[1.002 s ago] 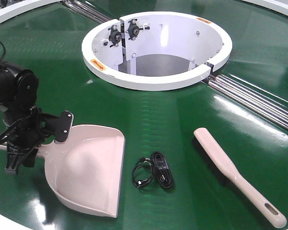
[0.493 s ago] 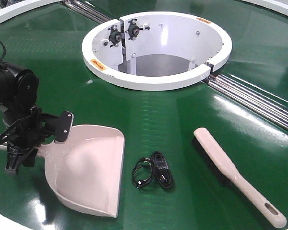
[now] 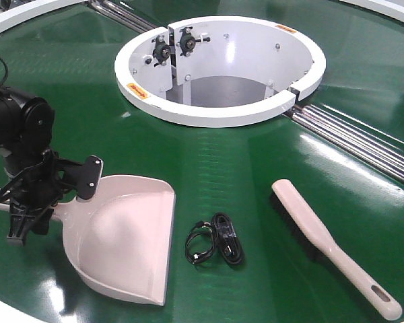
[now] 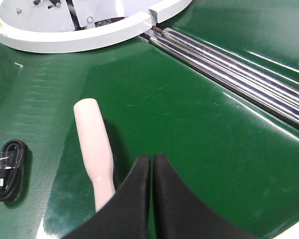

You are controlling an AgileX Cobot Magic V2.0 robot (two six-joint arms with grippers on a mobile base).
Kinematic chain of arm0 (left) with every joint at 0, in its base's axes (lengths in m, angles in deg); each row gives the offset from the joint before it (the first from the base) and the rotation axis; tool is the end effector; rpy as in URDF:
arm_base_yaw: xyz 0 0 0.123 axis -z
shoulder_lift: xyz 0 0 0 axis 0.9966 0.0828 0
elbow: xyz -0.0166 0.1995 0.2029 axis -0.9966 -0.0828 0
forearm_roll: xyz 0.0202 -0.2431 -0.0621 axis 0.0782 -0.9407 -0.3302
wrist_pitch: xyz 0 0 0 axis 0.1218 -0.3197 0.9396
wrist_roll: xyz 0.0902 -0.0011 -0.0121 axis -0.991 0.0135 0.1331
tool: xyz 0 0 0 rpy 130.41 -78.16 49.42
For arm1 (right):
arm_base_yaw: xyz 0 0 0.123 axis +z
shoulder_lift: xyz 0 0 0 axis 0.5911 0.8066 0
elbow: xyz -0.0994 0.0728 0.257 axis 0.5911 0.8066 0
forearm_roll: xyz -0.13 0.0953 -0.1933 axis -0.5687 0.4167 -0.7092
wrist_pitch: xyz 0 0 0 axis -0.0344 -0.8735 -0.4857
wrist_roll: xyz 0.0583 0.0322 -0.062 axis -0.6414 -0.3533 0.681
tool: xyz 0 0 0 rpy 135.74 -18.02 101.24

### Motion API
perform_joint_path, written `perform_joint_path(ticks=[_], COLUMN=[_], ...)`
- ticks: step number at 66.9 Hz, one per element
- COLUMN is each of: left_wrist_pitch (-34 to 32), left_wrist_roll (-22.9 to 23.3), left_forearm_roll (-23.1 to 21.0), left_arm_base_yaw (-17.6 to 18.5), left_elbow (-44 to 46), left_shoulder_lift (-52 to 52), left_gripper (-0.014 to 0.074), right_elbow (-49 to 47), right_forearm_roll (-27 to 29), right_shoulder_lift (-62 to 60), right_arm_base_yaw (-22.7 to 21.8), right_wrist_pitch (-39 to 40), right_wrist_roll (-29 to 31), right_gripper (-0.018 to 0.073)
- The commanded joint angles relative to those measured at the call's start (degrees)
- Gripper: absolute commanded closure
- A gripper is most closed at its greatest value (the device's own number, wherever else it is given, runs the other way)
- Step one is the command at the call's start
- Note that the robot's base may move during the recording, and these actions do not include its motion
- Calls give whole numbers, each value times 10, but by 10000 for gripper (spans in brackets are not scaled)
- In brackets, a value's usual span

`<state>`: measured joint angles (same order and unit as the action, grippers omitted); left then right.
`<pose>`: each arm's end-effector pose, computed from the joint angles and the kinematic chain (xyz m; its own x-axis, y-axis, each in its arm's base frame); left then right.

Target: Clean and inspect green conveyor with broom and dustpan

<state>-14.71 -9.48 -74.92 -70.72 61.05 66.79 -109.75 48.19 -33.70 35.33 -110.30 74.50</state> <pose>0.3330 -0.0718 0.2109 0.0049 0.9871 0.1598 1.0000 -0.0048 -0.0006 0.0805 0.0030 0.2864 -0.4544 0.0547 -0.8891 -0.0046 0.9980 0.0637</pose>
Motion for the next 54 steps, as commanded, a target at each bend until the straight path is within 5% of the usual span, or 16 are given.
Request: perform_joint_path(ticks=[1,10,33,54], left_wrist_pitch=[-1,-1,0,0], left_wrist_roll=[6,6,6,6], left_forearm_roll=[2,2,2,2], left_arm_base_yaw=[2,2,2,2], left_elbow=[15,15,15,15], left_shoulder_lift=[-26,-26,-26,-26], left_gripper=[604,604,604,604], right_elbow=[-20,-25,-85,-152], right_forearm_roll=[1,1,0,-8], right_shoulder_lift=[7,12,77,193], right_arm_base_yaw=[1,19,35,132], right_wrist_pitch=[39,16,-58,-133], right_wrist_roll=[4,4,11,73], right_gripper=[535,425,-18,-50])
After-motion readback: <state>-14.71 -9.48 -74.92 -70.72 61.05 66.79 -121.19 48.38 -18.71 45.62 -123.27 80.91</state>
